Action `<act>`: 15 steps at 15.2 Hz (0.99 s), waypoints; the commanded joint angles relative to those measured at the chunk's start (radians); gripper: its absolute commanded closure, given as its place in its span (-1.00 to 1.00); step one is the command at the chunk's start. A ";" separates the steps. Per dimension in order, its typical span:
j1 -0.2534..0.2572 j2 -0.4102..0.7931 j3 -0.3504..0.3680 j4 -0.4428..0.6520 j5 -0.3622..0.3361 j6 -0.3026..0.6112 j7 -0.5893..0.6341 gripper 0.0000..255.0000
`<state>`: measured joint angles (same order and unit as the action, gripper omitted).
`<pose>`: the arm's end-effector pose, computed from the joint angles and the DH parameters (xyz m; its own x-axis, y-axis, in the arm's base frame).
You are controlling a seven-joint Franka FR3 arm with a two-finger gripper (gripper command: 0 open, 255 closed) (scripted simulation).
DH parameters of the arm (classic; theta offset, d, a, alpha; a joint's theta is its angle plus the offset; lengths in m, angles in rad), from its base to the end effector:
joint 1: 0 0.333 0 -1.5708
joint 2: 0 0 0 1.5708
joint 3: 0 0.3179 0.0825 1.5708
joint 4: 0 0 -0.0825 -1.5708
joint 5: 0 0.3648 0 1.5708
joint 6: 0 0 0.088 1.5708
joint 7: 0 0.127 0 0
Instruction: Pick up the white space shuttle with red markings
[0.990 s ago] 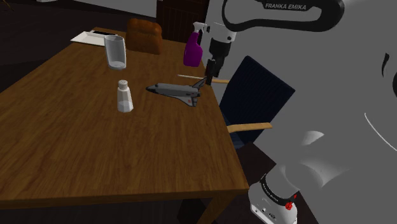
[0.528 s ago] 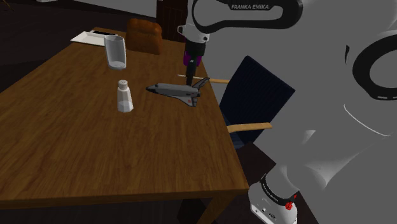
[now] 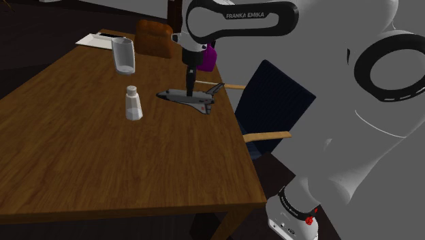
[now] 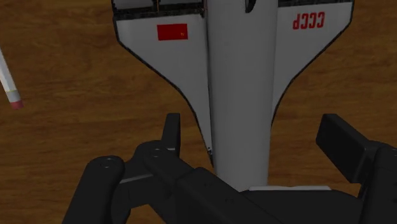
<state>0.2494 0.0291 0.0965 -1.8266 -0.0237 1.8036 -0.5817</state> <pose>0.5149 0.1825 0.4937 0.5937 0.8028 -0.0544 0.8036 -0.5951 -0.0119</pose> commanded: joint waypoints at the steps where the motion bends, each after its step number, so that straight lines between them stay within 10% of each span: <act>1: 0.000 0.007 0.000 -0.019 -0.001 0.026 0.000 -1.00; 5: 0.000 0.012 0.000 -0.048 -0.002 0.060 0.001 -1.00; 6: 0.000 0.012 0.000 -0.048 -0.002 0.060 0.000 1.00; 15: 0.000 0.012 0.000 -0.047 -0.002 0.060 0.001 1.00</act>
<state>0.2497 0.0408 0.0968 -1.8733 -0.0255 1.8634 -0.5815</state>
